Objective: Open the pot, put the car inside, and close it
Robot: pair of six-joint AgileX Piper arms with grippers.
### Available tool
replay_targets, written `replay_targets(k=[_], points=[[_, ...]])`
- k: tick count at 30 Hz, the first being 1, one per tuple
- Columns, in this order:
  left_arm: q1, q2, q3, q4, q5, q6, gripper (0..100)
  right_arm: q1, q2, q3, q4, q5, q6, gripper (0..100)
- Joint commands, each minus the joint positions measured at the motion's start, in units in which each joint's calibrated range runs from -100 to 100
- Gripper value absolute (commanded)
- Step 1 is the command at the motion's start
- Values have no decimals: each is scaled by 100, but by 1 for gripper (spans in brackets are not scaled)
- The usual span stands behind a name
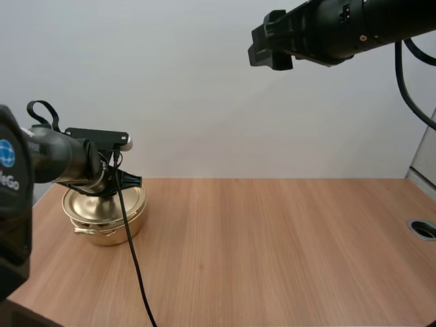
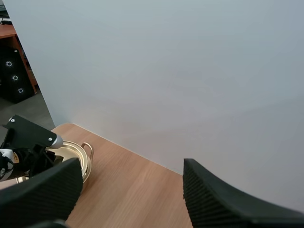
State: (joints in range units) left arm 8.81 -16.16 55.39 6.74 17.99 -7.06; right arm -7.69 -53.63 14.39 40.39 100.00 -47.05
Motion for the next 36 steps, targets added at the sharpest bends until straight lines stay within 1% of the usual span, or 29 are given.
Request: replay_targets(k=[1, 15, 27, 28, 30, 33, 36], points=[[3, 83, 2, -1, 4, 1, 0, -1, -2, 3, -9, 0, 12, 100], [3, 656, 2, -1, -246, 1, 0, -1, -2, 3, -20, 0, 12, 100], [3, 676, 2, -1, -595, 1, 0, -1, -2, 3, -20, 0, 12, 100], [3, 676, 2, -1, -595, 1, 2, -1, -2, 3, -20, 0, 12, 100], [3, 676, 2, -1, -595, 1, 13, -1, -2, 3, -20, 0, 12, 100], [3, 676, 2, 102, -595, 9, 36, -1, -2, 3, -20, 0, 12, 100], [3, 676, 2, 223, -631, 9, 66, -1, -2, 3, -7, 0, 12, 100]])
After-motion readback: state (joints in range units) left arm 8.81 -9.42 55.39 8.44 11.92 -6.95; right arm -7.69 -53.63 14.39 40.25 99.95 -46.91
